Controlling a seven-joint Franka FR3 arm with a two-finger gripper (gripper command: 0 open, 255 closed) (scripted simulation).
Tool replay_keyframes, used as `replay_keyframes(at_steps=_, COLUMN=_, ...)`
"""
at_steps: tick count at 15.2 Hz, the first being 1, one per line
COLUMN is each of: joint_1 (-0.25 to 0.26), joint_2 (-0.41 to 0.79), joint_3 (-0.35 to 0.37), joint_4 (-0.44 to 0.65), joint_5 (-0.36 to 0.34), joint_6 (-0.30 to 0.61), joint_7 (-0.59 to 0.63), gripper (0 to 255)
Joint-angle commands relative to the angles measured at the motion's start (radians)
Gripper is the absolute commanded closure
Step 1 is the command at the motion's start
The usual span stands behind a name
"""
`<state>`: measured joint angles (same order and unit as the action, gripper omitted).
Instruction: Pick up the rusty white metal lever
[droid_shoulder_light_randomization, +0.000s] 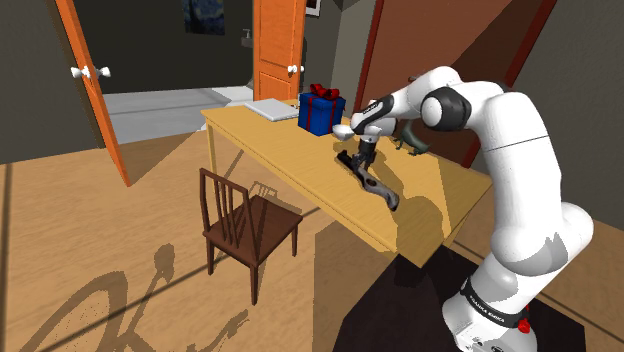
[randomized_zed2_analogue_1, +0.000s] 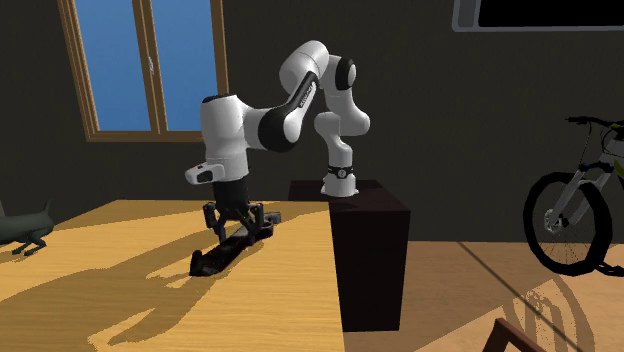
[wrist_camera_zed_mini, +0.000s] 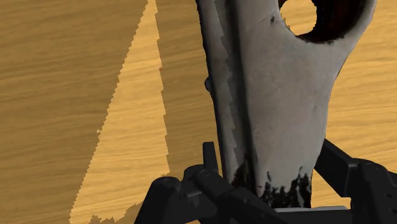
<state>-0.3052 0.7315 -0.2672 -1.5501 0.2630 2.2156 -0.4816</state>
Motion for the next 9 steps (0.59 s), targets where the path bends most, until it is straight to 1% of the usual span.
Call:
replay_keyframes(at_steps=1, joint_1=0.001, joint_2=-0.015, joint_3=-0.004, joint_4=0.003, joint_5=-0.005, joint_6=-0.018, joint_7=0.002, gripper=255)
replay_keyframes(at_steps=7, joint_1=0.007, joint_2=-0.062, joint_3=-0.014, joint_4=0.011, joint_5=-0.018, joint_6=-0.072, joint_7=0.011, gripper=255)
replay_keyframes(at_steps=9, joint_1=0.007, joint_2=-0.063, joint_3=-0.015, joint_4=0.011, joint_5=-0.019, joint_6=-0.073, joint_7=0.012, gripper=255)
